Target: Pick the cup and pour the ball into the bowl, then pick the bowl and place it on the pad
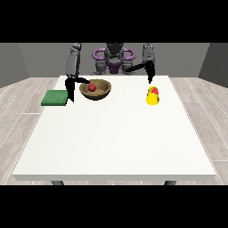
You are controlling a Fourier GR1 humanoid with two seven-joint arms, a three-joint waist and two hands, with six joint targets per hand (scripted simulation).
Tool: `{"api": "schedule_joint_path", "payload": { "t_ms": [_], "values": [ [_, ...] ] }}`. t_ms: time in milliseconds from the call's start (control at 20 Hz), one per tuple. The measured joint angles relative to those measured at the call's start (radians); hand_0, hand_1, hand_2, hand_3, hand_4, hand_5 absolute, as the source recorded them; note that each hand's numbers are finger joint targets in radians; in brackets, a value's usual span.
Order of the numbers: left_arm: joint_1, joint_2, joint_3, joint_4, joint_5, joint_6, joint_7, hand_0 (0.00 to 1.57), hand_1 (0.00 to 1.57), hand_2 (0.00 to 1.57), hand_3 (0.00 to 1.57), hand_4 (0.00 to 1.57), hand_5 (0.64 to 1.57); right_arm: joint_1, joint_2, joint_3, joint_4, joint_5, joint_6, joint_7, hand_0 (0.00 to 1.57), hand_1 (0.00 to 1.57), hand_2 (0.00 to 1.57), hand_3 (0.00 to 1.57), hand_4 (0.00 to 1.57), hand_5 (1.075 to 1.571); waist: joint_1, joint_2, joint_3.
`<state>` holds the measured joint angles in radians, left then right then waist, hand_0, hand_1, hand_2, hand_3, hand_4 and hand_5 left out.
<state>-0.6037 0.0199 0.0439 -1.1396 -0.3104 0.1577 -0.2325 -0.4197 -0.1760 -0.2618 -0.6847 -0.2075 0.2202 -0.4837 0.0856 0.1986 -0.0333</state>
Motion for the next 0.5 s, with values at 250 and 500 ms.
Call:
{"api": "schedule_joint_path", "payload": {
  "t_ms": [250,500],
  "values": [
    [-0.004,0.004,-0.011,-0.020,0.004,-0.023,0.025,0.00,0.00,0.00,0.00,0.00,1.562,-0.003,0.036,-0.012,0.014,-0.009,-0.040,-0.025,0.00,0.00,0.00,0.00,0.23,1.532,0.025,0.000,0.0079],
    [0.005,0.031,0.012,-0.008,0.020,-0.043,0.038,0.00,0.00,0.00,0.00,0.00,1.563,-0.051,0.070,-0.003,0.026,-0.020,-0.082,0.058,0.00,0.00,0.00,0.00,0.37,1.551,0.019,-0.034,0.0220]
  ]
}}
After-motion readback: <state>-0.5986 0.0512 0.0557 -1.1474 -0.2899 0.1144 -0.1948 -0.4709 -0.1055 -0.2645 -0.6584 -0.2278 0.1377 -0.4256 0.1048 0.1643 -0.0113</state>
